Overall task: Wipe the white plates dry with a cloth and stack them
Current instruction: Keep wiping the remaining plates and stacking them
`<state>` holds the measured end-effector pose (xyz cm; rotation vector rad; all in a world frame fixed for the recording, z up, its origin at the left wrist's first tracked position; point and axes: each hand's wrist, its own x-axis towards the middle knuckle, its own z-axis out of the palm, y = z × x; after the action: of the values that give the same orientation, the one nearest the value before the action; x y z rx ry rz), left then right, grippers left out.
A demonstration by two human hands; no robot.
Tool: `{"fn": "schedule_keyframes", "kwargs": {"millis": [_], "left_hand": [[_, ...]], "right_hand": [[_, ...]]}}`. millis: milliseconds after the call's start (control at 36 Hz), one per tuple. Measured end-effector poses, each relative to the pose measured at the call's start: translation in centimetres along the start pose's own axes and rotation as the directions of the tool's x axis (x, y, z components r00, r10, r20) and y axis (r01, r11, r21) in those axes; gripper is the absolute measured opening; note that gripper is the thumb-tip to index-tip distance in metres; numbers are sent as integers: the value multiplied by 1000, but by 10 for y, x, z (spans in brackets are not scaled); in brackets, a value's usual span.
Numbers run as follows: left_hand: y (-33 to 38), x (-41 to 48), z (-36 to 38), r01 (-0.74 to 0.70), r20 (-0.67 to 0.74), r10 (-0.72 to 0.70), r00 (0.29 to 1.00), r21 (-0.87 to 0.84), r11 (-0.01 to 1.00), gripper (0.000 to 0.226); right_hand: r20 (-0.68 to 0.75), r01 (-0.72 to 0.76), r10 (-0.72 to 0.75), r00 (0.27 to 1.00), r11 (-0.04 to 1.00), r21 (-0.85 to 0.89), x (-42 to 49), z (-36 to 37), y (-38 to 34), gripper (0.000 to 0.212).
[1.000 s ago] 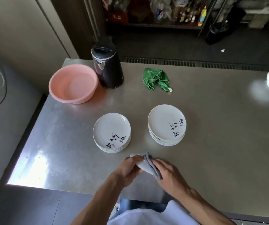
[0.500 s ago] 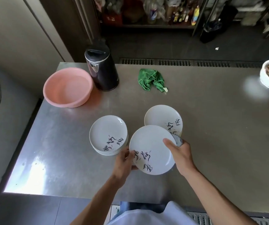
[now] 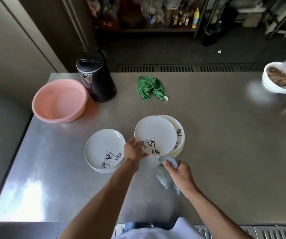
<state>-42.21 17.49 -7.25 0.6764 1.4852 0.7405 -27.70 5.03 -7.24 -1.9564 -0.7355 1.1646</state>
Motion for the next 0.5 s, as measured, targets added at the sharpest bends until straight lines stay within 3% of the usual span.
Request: {"fn": "schedule_keyframes", "kwargs": {"millis": [333, 500], "left_hand": [[0, 8, 16, -73, -38, 78, 996, 120, 990, 22], [0, 8, 21, -92, 68, 74, 995, 303, 949, 35]], "right_hand": [[122, 3, -3, 992, 1000, -1, -6, 14, -7, 12], [185, 20, -20, 983, 1000, -1, -5, 16, -10, 6]]}}
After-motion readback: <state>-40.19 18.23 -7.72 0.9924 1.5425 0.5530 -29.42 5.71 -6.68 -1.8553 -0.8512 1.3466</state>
